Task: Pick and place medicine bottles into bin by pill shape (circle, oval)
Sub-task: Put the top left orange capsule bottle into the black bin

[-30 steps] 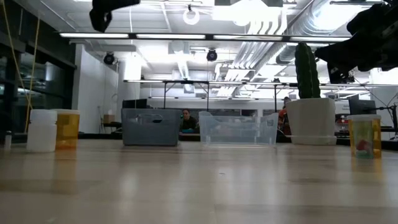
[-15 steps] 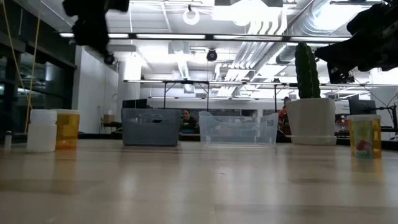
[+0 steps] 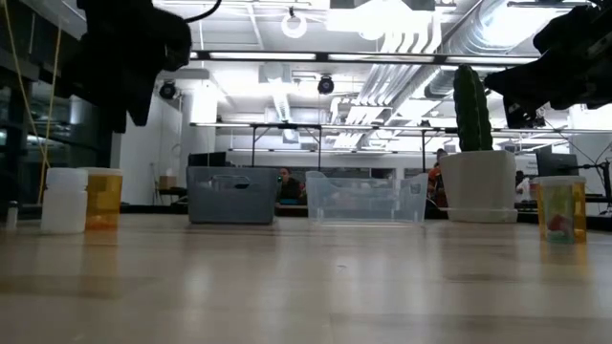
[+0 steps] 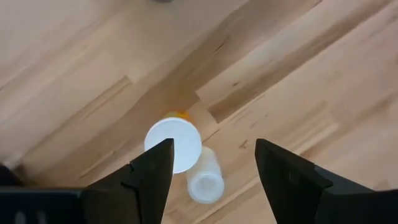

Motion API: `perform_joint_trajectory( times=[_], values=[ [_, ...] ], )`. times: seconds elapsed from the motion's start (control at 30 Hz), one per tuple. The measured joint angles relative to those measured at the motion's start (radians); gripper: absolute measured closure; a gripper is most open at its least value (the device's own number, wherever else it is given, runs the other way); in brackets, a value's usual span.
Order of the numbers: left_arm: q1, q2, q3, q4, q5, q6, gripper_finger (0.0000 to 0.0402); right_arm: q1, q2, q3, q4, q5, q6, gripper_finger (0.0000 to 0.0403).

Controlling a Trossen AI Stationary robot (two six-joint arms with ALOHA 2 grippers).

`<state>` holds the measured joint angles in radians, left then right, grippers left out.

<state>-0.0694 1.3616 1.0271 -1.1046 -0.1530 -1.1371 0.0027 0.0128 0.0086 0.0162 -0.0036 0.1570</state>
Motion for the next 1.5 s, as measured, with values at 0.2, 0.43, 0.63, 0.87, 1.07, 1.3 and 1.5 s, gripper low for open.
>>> perform_joint_trajectory(
  times=[0.2, 0.43, 0.63, 0.87, 1.07, 1.3, 1.5],
  values=[
    [-0.038, 0.083, 0.000, -0.002, -0.061, -0.004, 0.0186, 0.000, 0.000, 0.000, 0.000, 0.000, 0.000, 0.0398],
    [-0.035, 0.125, -0.001, -0.056, -0.083, 0.078, 0.0185, 0.000, 0.000, 0.000, 0.000, 0.000, 0.000, 0.0398],
    [-0.022, 0.123, -0.001, -0.079, -0.059, 0.070, 0.0185, 0.000, 0.000, 0.000, 0.000, 0.000, 0.000, 0.0398],
    [-0.020, 0.123, -0.001, -0.076, -0.030, 0.003, 0.0185, 0.000, 0.000, 0.000, 0.000, 0.000, 0.000, 0.0398],
    [-0.020, 0.123, -0.001, -0.077, -0.005, 0.002, 0.0185, 0.000, 0.000, 0.000, 0.000, 0.000, 0.000, 0.0398],
    [-0.016, 0.123, -0.001, -0.077, 0.015, -0.005, 0.0185, 0.000, 0.000, 0.000, 0.000, 0.000, 0.000, 0.0398],
    [-0.015, 0.123, -0.001, -0.077, 0.020, -0.014, 0.0185, 0.000, 0.000, 0.000, 0.000, 0.000, 0.000, 0.0398]
  ],
)
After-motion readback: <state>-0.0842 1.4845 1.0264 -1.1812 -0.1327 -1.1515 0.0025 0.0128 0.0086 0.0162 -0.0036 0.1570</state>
